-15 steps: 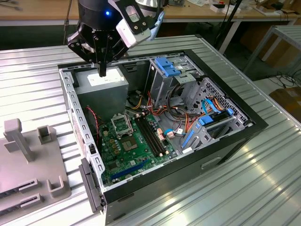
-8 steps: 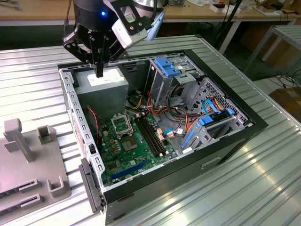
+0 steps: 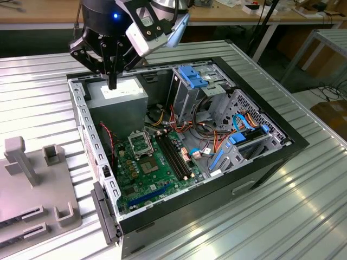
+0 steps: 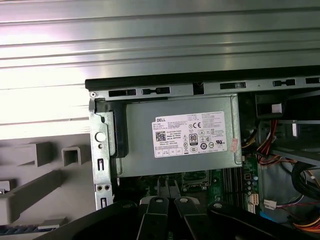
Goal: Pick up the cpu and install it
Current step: 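Reach for the cpu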
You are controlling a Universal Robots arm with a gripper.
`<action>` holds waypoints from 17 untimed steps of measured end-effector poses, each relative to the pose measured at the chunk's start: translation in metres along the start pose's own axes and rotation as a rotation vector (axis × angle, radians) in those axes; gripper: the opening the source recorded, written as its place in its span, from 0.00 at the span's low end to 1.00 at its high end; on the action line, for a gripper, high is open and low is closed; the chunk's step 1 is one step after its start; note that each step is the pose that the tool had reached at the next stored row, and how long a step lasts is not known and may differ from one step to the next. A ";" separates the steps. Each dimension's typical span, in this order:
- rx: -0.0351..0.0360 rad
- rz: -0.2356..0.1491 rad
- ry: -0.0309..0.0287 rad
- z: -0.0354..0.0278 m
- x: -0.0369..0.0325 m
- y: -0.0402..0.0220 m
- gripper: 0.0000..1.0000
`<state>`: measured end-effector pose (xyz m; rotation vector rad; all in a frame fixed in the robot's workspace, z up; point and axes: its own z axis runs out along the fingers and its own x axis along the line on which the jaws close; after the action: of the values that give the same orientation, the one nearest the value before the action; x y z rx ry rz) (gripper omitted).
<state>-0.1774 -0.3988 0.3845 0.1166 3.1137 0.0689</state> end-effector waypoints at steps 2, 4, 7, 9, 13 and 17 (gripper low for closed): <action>0.0000 0.000 0.0000 0.0002 0.0015 -0.0001 0.11; -0.0001 0.000 0.0000 0.0004 0.0024 -0.0002 0.11; 0.0000 0.000 0.0000 0.0006 0.0040 -0.0003 0.11; -0.0001 0.000 0.0000 0.0008 0.0050 -0.0004 0.11; 0.0000 0.000 0.0000 0.0011 0.0077 -0.0006 0.11; -0.0001 0.000 0.0000 0.0014 0.0101 -0.0008 0.11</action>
<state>-0.1875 -0.3988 0.3828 0.1166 3.1137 0.0690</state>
